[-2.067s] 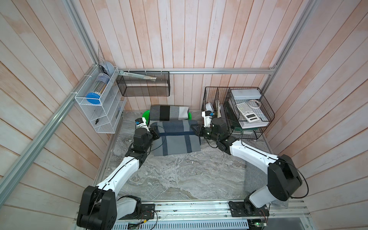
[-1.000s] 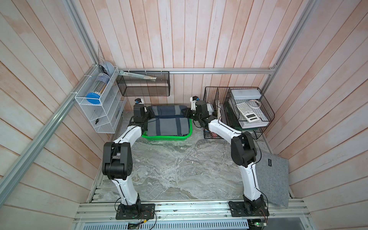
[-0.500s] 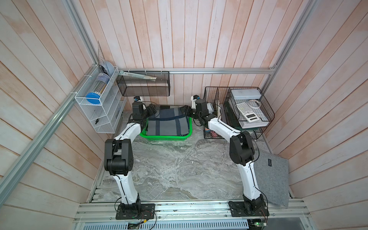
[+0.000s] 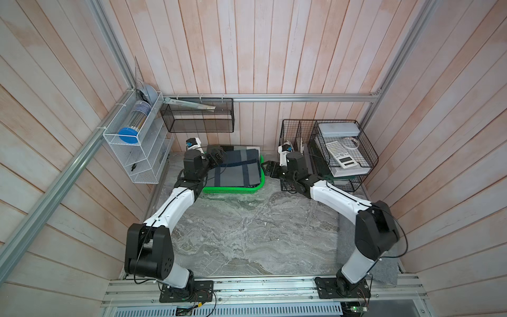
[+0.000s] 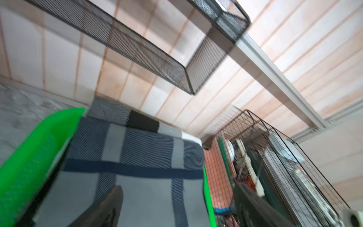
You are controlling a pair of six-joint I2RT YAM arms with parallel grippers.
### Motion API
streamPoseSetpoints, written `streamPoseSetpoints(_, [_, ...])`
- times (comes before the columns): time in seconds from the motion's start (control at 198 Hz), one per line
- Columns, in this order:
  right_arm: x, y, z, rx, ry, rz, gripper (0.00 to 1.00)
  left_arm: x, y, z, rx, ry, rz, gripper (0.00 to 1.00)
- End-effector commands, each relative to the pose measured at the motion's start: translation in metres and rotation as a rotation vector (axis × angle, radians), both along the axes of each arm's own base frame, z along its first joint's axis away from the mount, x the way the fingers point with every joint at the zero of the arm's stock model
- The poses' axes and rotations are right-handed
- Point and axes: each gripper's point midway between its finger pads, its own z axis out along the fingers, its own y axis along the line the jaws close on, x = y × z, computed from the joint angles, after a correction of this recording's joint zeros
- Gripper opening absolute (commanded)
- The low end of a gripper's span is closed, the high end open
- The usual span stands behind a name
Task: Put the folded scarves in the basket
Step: Place the scarf in the basket, then move the scarf to the center of the board.
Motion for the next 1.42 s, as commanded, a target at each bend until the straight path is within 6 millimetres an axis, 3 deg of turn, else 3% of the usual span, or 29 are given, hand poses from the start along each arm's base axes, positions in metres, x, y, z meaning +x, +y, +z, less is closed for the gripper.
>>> streamPoseSetpoints(0.0, [-0.028,-0.045,-0.010,-0.025,-0.003,-0.130,0.79,-0.036,-0.033,-0.018,-0.038,0.048,-0.027,0.93])
streamPoseSetpoints(0.273, [-0.108,-0.157,-0.039,-0.080,0.068,-0.424,0.79,-0.134,-0.164,-0.063,-0.107,0.143,-0.276,0.91])
streamPoseSetpoints(0.42, [-0.140,-0.202,-0.042,-0.069,0.073,-0.561,0.79,-0.165,-0.235,-0.099,-0.098,0.223,-0.411,0.89])
streamPoseSetpoints(0.481, [-0.153,-0.213,-0.037,-0.043,0.061,-0.600,0.79,-0.183,-0.272,-0.114,-0.088,0.263,-0.501,0.88])
streamPoseSetpoints(0.805, [-0.195,-0.245,-0.018,0.062,0.026,-0.687,0.79,-0.214,-0.416,-0.163,-0.144,0.380,-0.751,0.84])
streamPoseSetpoints(1.053, [-0.210,-0.255,-0.005,0.108,0.001,-0.699,0.79,-0.235,-0.485,-0.197,-0.115,0.445,-0.840,0.82])
streamPoseSetpoints(1.266, [-0.214,-0.253,-0.005,0.154,-0.001,-0.685,0.79,-0.237,-0.509,-0.229,-0.104,0.498,-0.816,0.75])
streamPoseSetpoints(1.412, [-0.215,-0.250,-0.009,0.161,0.011,-0.674,0.79,-0.246,-0.523,-0.239,-0.079,0.520,-0.827,0.72])
